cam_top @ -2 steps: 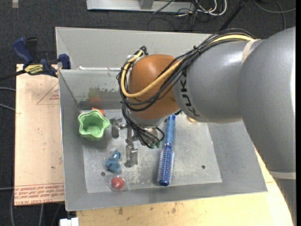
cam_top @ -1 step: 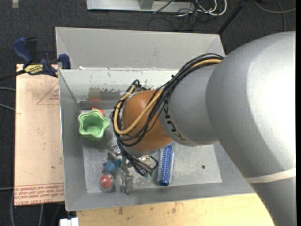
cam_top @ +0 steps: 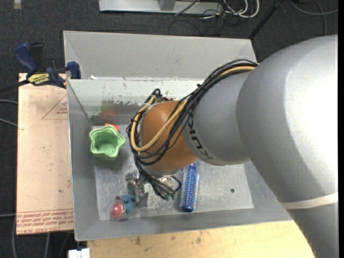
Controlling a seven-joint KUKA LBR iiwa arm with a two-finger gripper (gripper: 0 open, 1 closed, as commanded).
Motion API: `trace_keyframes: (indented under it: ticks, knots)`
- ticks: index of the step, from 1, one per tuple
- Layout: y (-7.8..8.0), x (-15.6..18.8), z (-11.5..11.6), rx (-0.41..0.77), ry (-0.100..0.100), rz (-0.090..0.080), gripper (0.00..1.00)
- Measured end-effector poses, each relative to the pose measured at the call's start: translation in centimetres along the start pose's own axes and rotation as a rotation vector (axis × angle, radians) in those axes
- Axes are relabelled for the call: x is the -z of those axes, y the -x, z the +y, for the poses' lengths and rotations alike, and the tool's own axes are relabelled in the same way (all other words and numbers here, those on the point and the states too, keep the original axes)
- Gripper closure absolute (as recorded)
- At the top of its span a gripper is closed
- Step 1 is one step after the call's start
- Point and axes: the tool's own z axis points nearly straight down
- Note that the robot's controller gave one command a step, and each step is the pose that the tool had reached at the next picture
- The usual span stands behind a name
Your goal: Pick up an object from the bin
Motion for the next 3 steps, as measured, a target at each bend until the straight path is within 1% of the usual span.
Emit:
trace_keyframes:
  ticks: [1, 2, 3]
  knots:
    - [3.8, 13.2, 4.1, -0.114, 0.003, -0.013, 1.00]
    - [-0.4, 10.3, 6.0, 0.197, 0.000, 0.001, 1.00]
    - [-0.5, 16.0, 5.4, 0.190, 0.000, -0.009, 1.00]
